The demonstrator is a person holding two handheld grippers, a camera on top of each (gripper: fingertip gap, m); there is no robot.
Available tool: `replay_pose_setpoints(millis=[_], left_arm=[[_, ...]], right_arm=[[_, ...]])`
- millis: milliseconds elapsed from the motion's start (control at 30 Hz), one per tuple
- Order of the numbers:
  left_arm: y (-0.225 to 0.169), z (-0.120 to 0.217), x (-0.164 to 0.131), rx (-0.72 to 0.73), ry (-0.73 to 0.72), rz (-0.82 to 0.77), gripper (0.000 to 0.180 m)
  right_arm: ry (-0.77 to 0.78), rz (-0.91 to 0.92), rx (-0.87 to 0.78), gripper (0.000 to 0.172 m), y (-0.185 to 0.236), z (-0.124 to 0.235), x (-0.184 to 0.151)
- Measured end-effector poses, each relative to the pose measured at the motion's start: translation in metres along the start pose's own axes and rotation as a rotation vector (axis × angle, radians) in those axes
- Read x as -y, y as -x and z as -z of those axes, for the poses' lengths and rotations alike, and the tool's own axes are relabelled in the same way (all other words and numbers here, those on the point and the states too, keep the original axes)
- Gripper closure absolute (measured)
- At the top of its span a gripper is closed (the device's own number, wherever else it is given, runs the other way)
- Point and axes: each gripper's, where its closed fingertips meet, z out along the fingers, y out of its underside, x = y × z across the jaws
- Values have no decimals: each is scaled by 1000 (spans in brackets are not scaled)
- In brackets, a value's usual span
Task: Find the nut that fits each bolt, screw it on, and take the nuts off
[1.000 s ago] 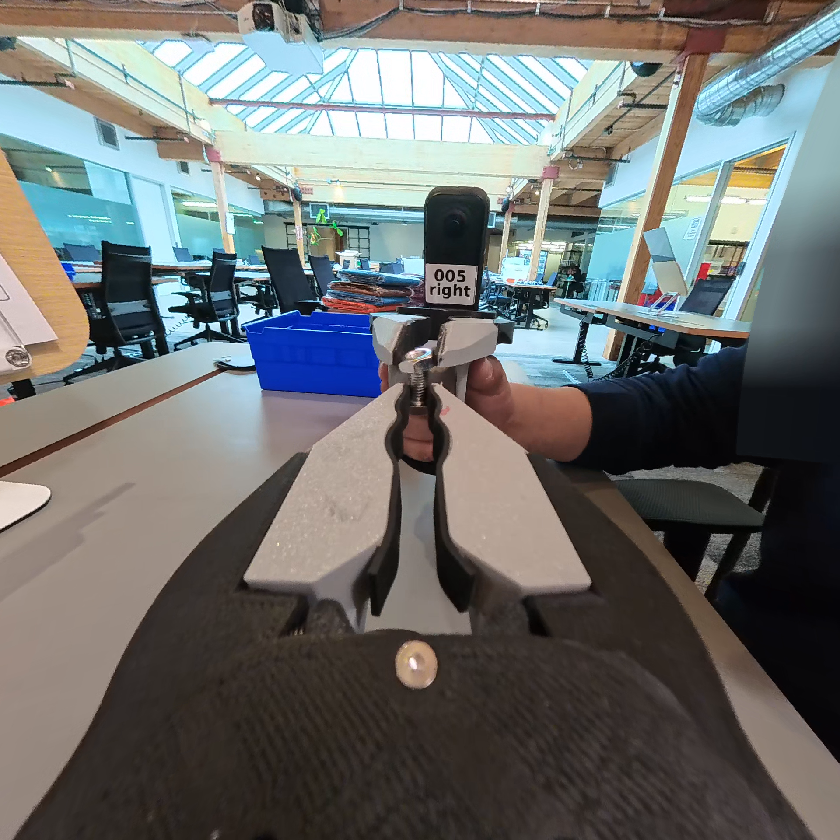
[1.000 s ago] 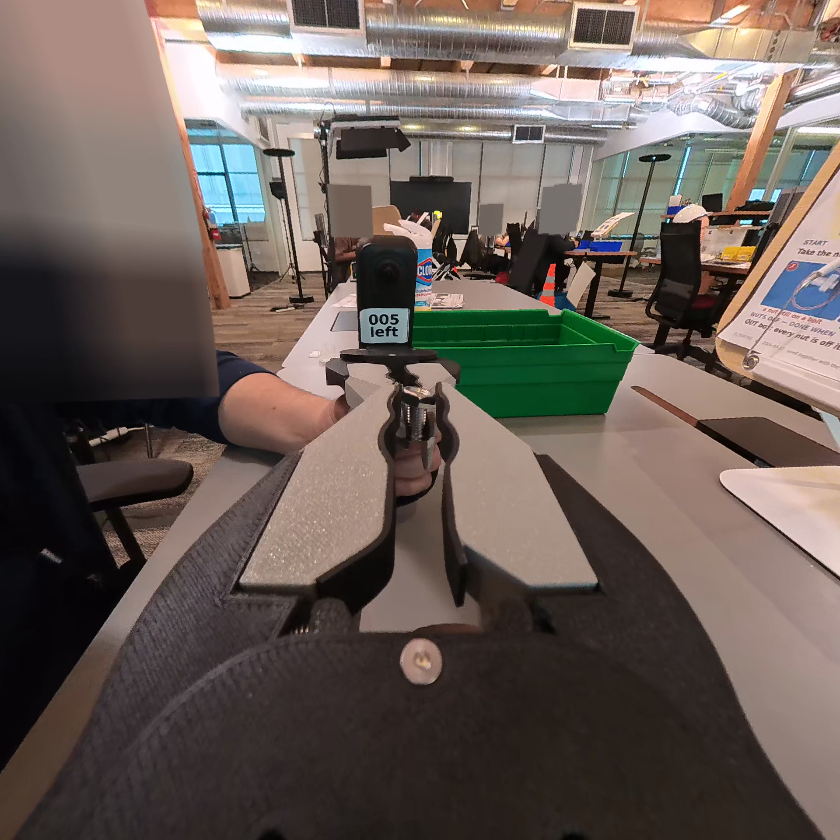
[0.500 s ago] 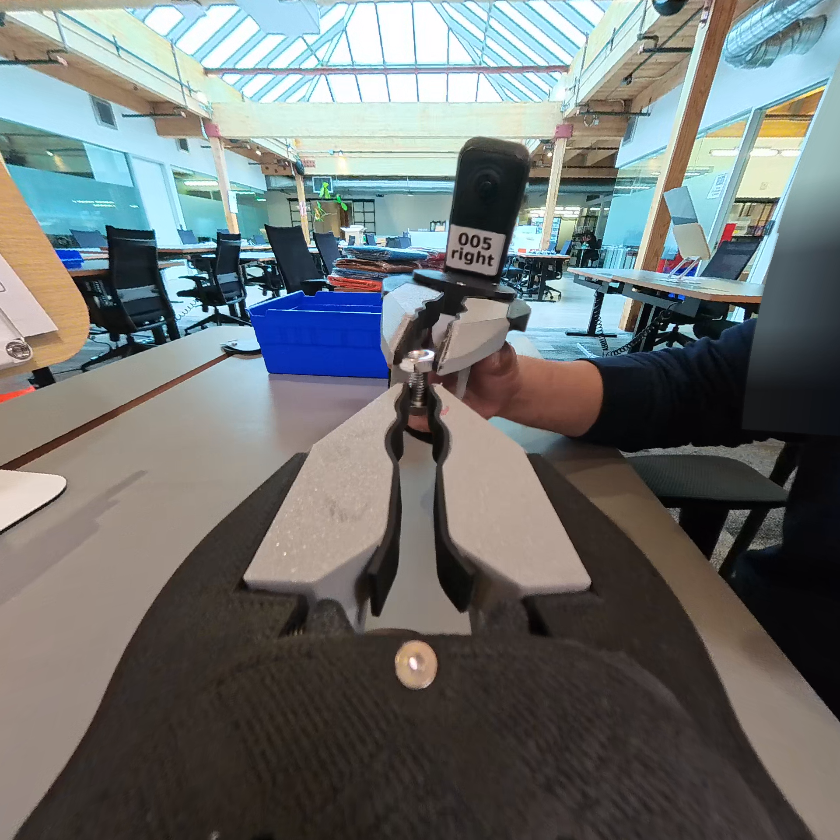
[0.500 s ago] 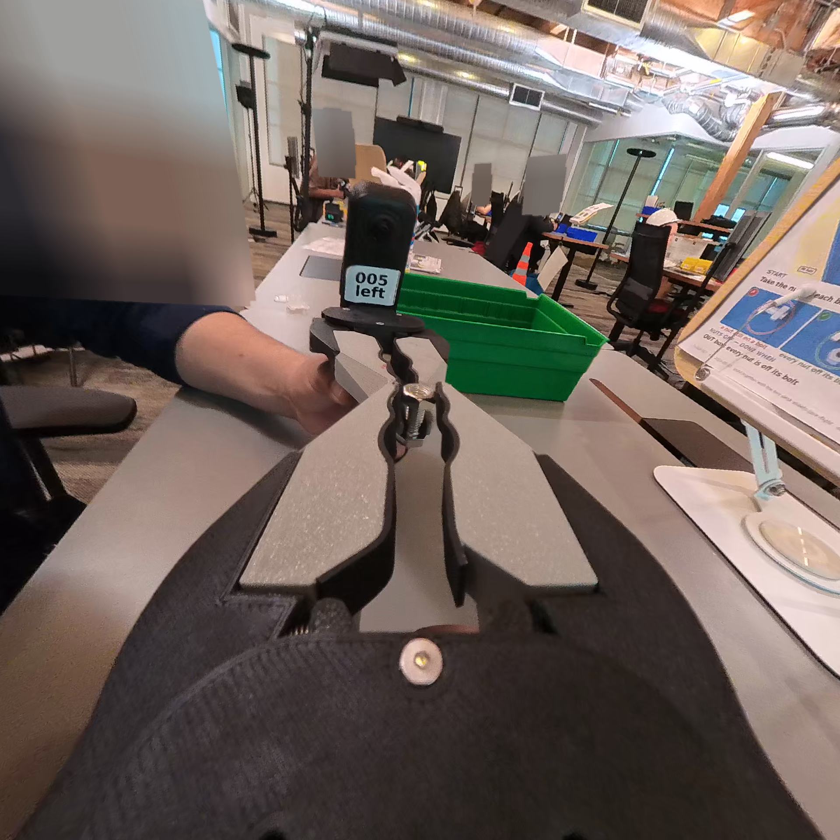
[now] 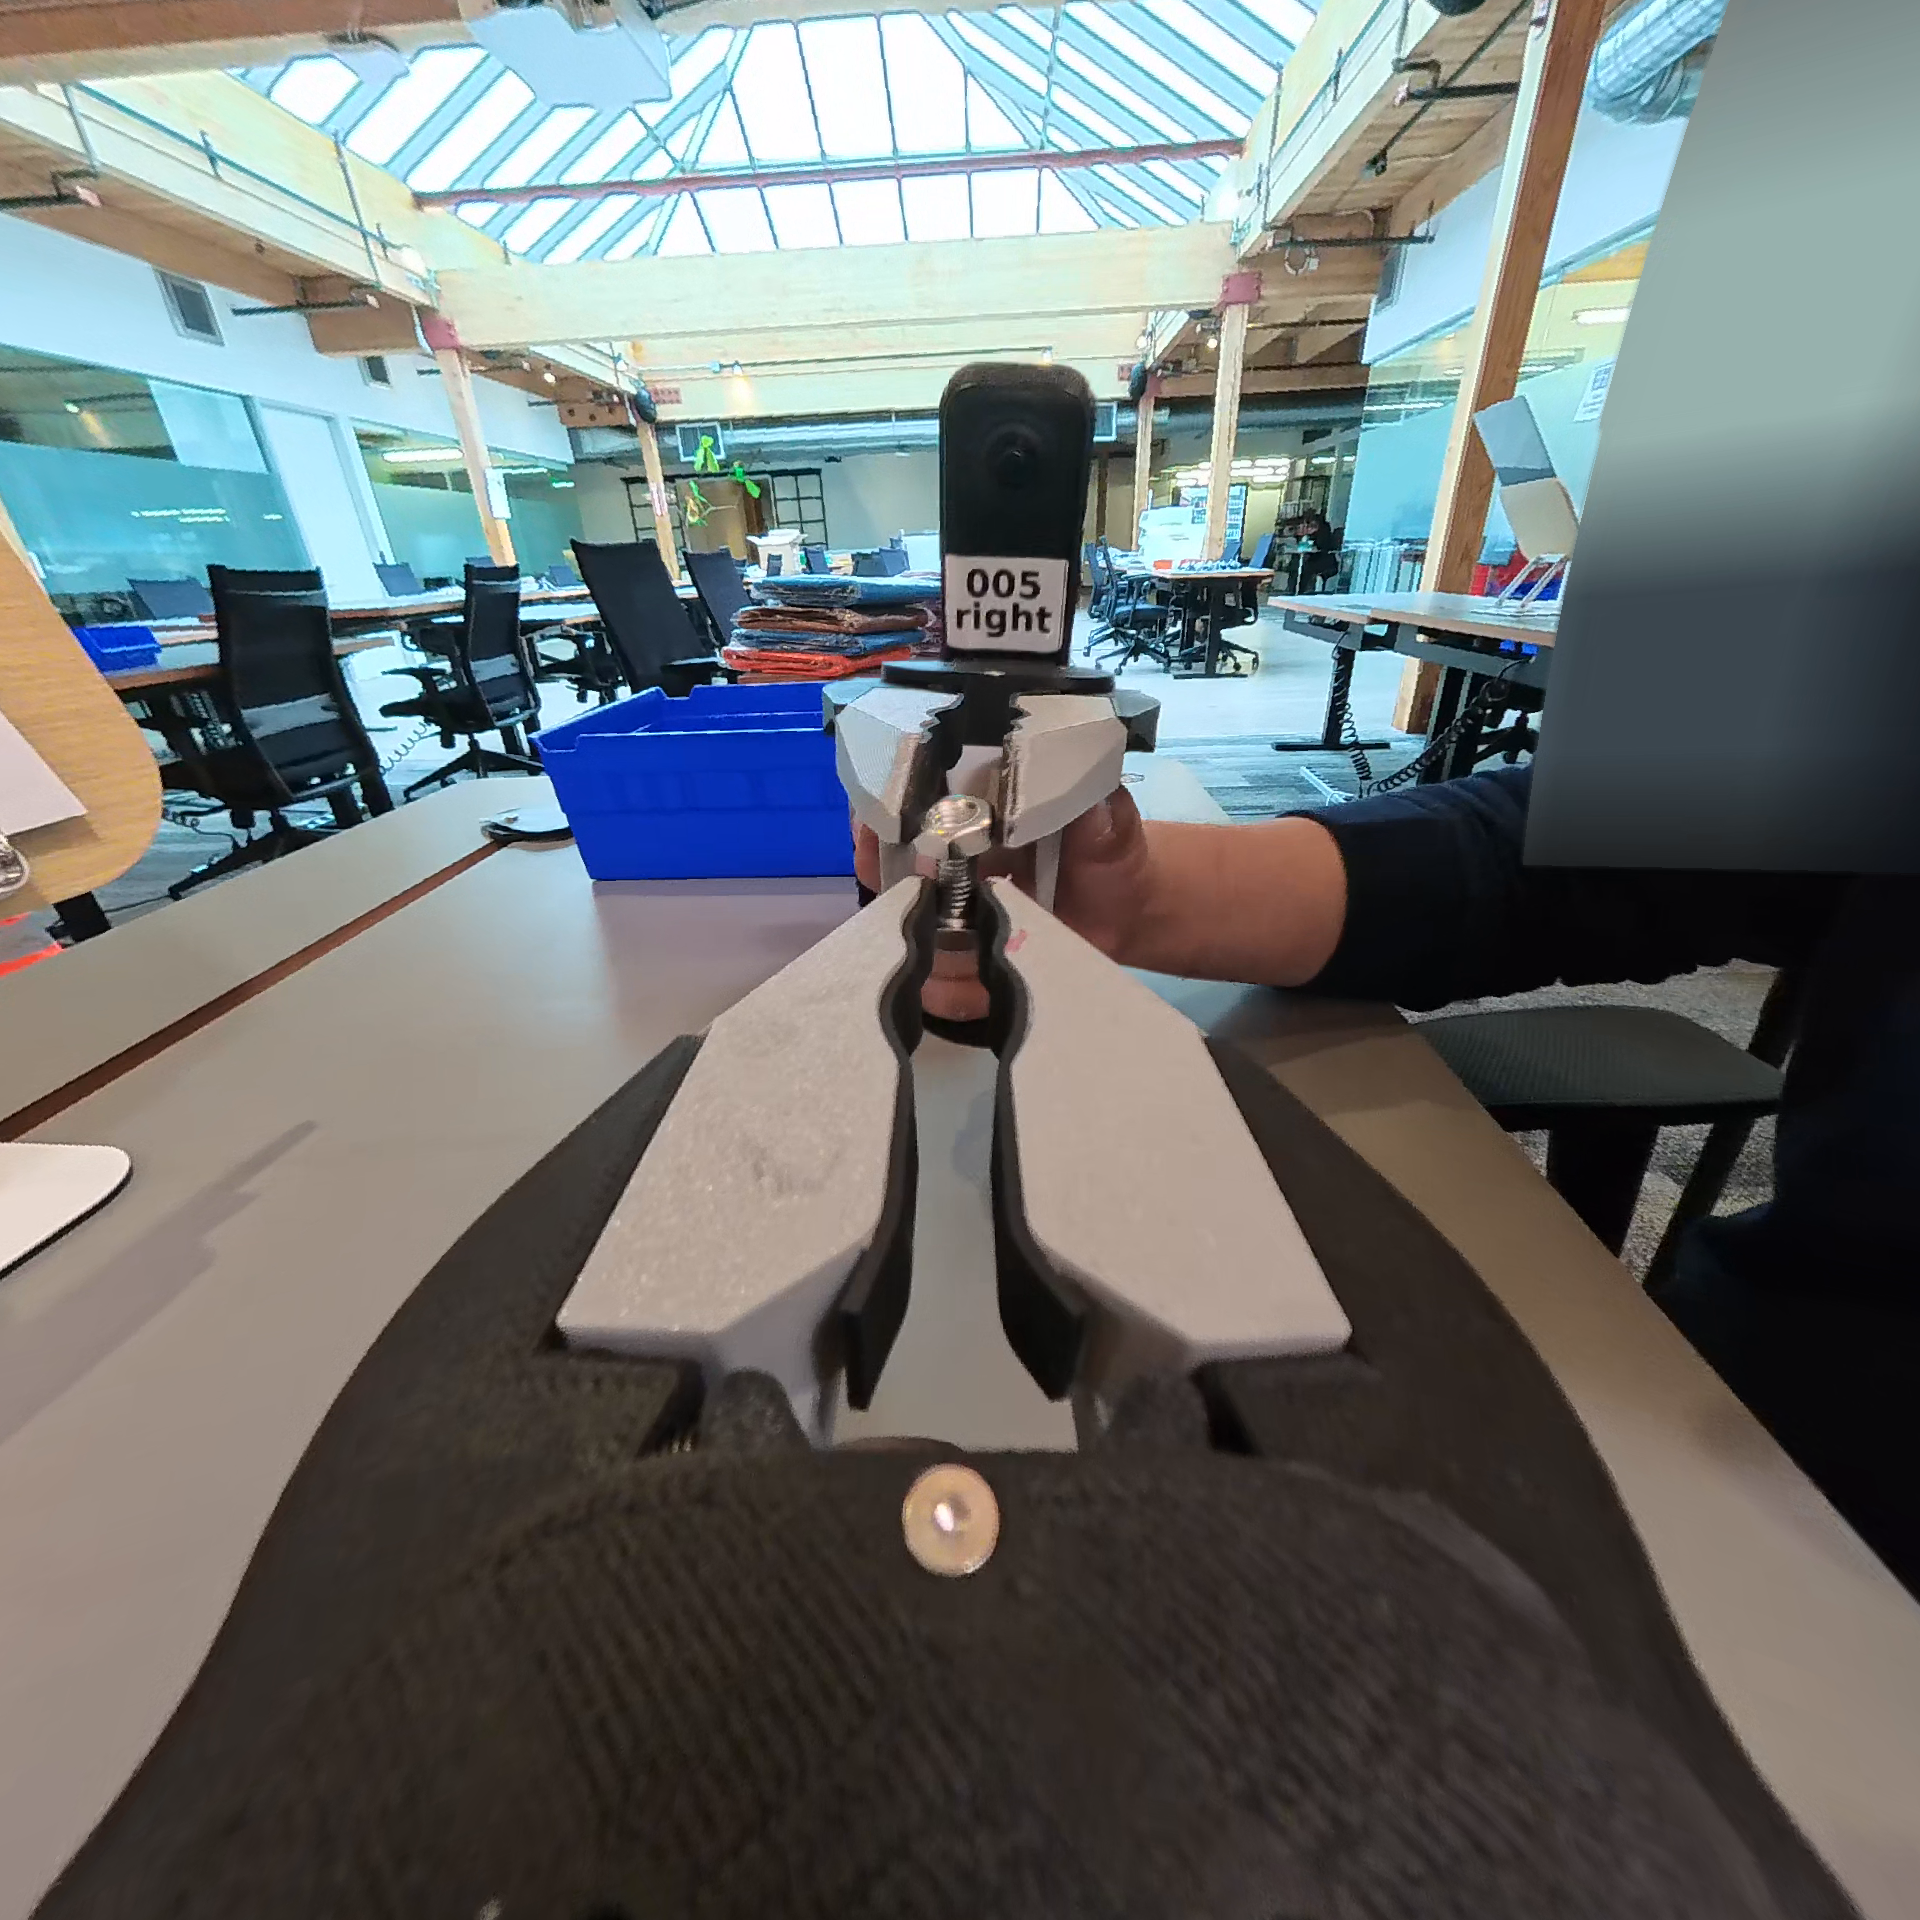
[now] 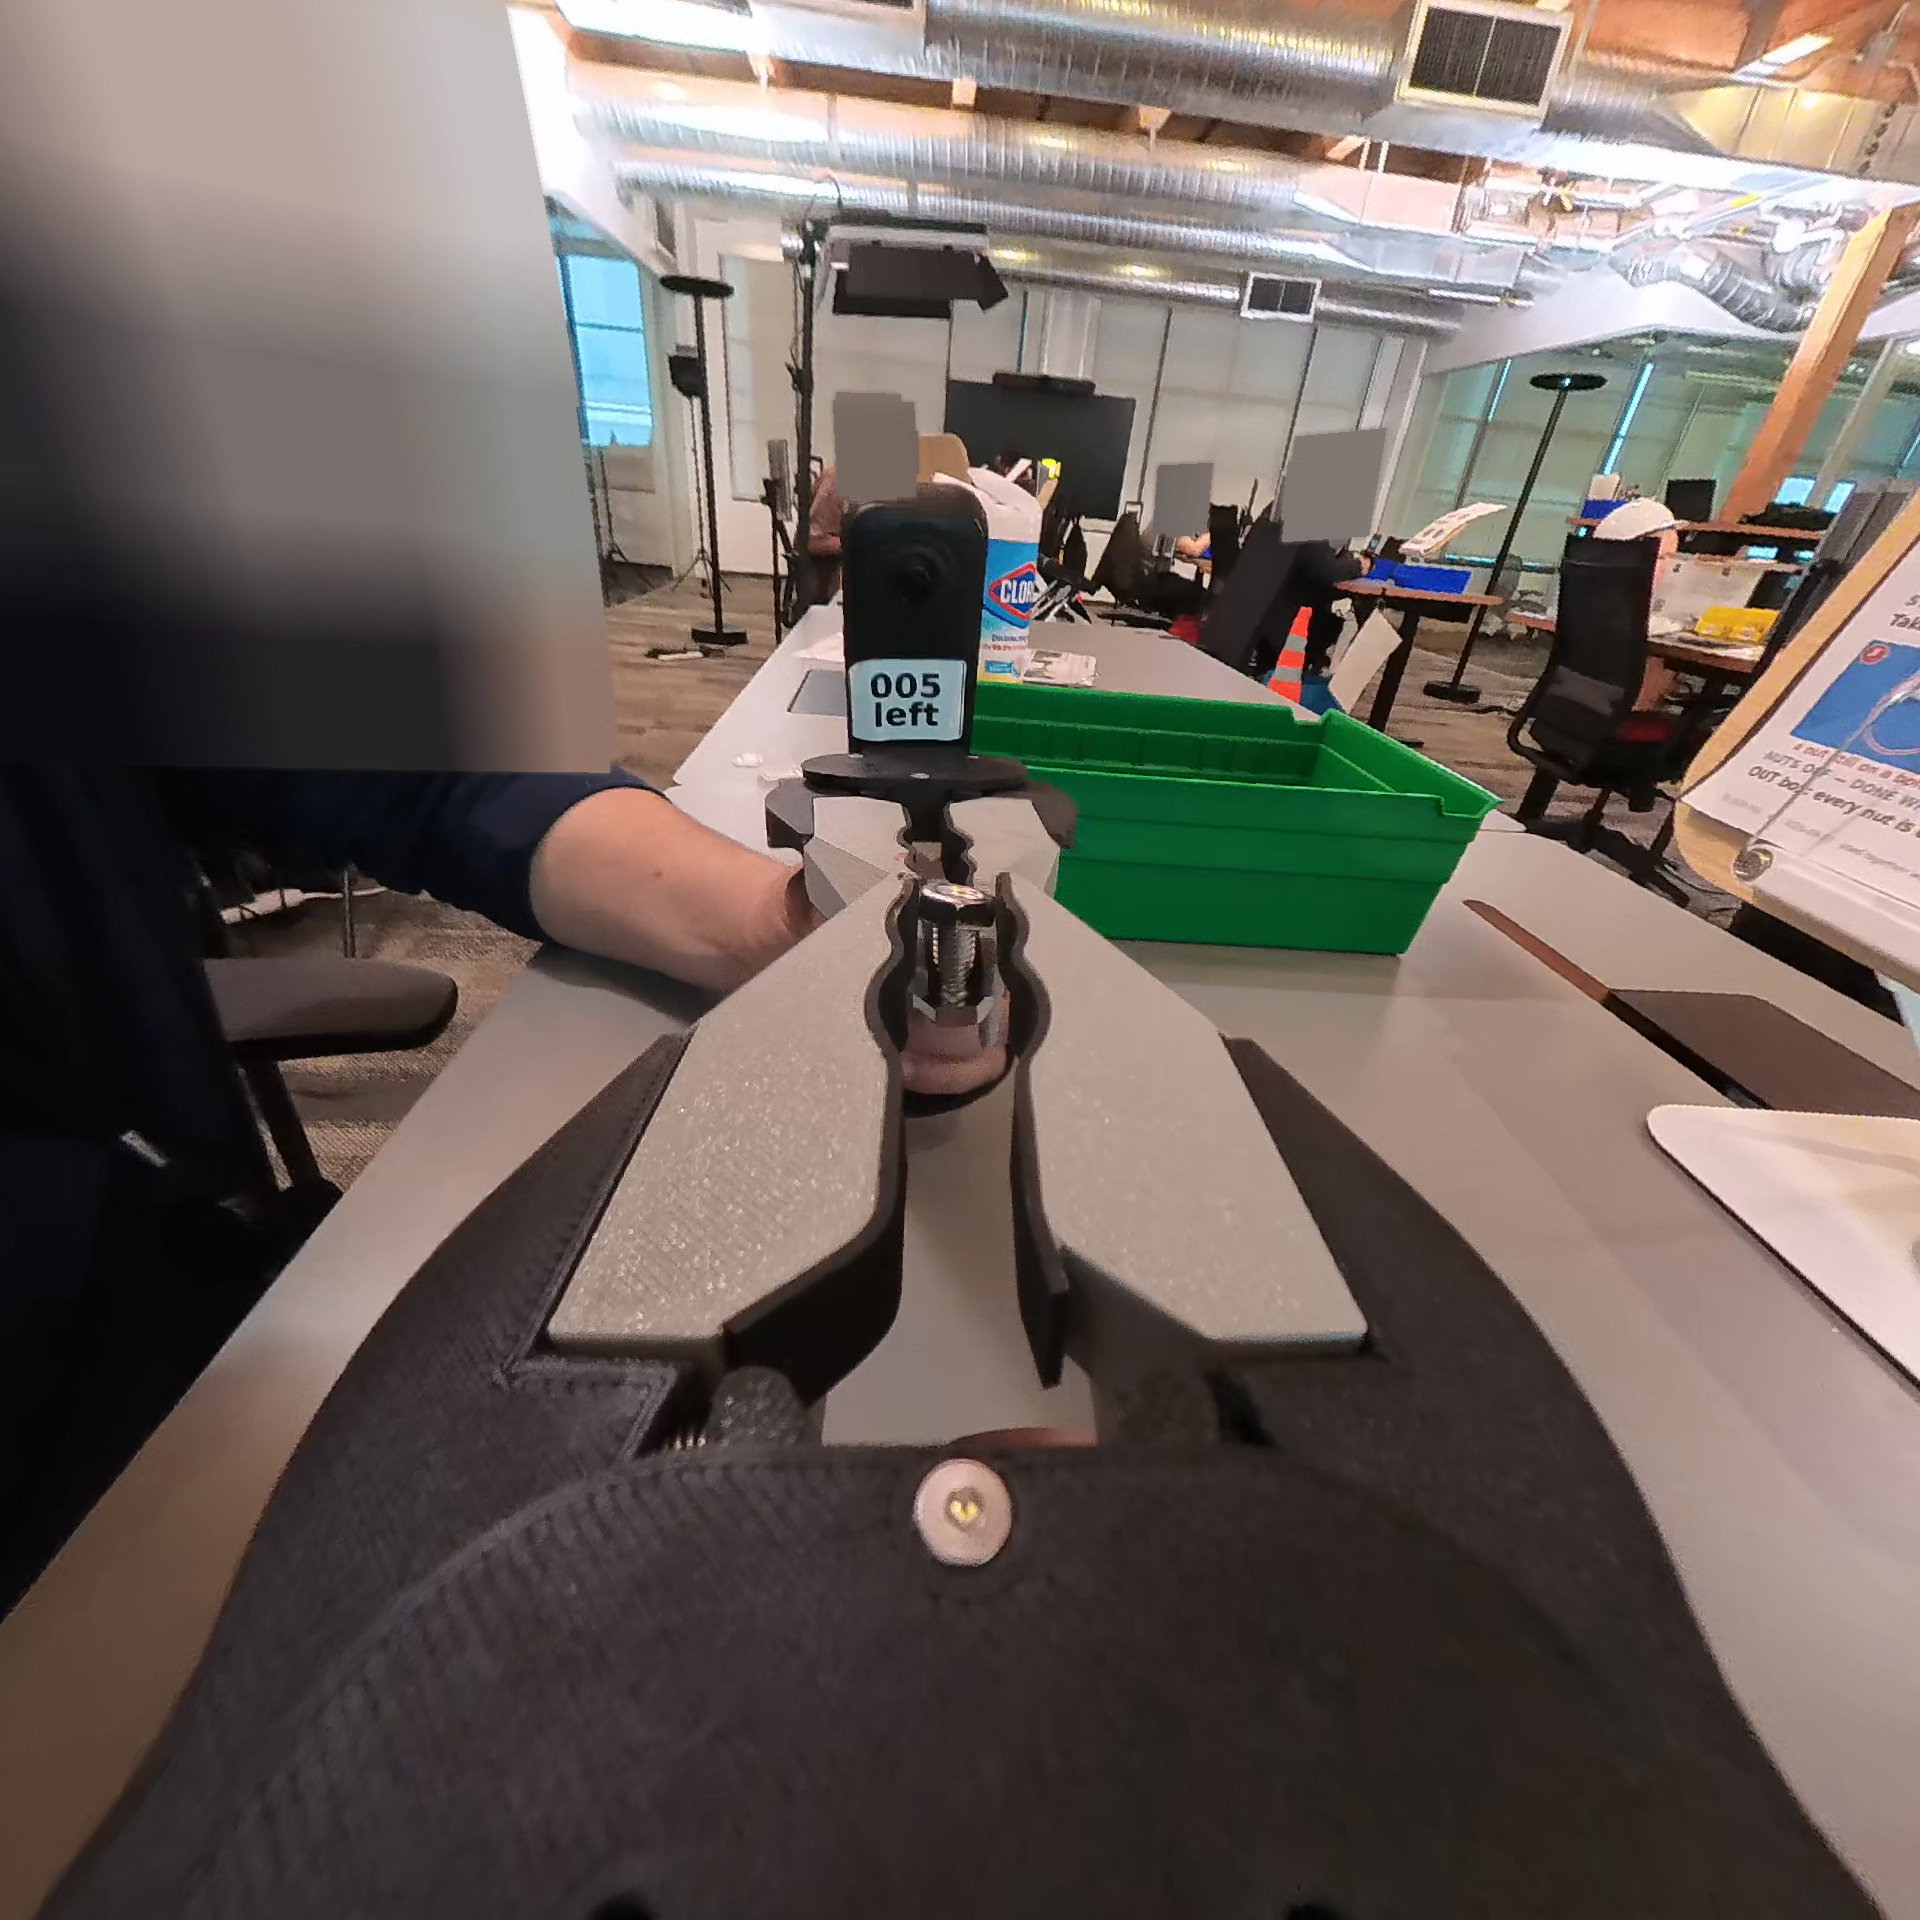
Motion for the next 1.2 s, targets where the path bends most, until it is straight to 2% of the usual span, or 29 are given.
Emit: replay_pose_setpoints(millis=[800,1200], left_arm=[[2,-1,-3,17,20,-6,175],[-2,-2,-2,-5,9,-3,175]], right_arm=[[-11,-16,9,161,2,3,-3],[-133,-182,114,161,2,4,-1]])
